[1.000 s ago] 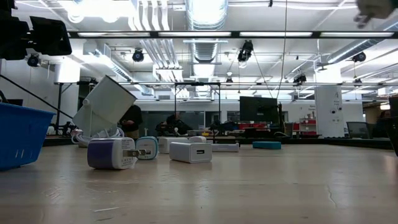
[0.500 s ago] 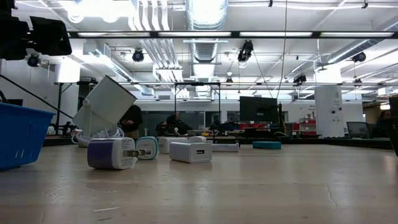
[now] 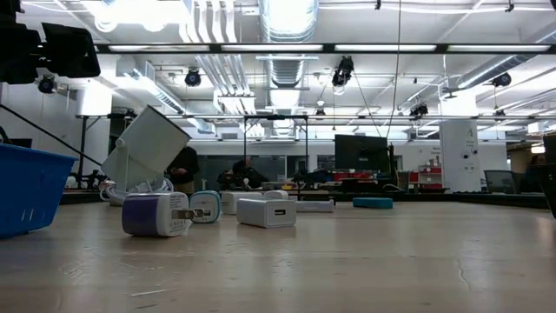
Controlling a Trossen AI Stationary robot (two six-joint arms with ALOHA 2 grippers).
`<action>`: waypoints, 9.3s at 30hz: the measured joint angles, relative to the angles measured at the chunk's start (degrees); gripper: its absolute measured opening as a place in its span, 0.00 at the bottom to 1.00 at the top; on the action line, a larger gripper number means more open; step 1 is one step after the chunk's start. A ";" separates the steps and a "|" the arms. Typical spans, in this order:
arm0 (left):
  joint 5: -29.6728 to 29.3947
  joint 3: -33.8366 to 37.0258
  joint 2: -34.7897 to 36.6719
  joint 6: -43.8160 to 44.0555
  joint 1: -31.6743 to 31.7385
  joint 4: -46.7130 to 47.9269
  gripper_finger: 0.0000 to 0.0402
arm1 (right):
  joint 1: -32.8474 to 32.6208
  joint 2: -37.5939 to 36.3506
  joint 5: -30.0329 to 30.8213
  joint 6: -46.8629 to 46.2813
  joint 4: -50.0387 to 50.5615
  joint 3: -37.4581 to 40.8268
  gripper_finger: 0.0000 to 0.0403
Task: Pick & Place Office items
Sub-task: Put the bottom light blue charger adapter into the black bin, then put the bottom white charger adapter into the black bin
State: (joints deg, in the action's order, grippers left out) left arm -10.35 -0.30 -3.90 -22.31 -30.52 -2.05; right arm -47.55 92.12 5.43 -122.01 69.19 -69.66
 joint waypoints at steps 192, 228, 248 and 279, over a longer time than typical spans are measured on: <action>0.00 0.00 0.00 0.00 0.01 -0.02 0.58 | 20.77 40.68 47.45 60.32 -50.08 -15.46 0.51; 0.00 -0.01 0.00 -0.02 0.01 -0.02 0.58 | 20.86 40.70 48.18 60.08 -50.10 -15.42 0.44; 0.01 -0.01 0.00 0.00 0.00 -0.01 0.58 | 20.84 40.61 48.59 58.81 -49.30 -15.40 0.46; 0.01 -0.02 0.00 -0.01 0.01 0.02 0.58 | 17.60 14.42 40.50 63.71 -31.18 -15.39 0.46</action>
State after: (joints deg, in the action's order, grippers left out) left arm -10.34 -0.32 -3.90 -22.31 -30.51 -2.02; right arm -29.95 106.54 45.94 -58.30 38.02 -85.06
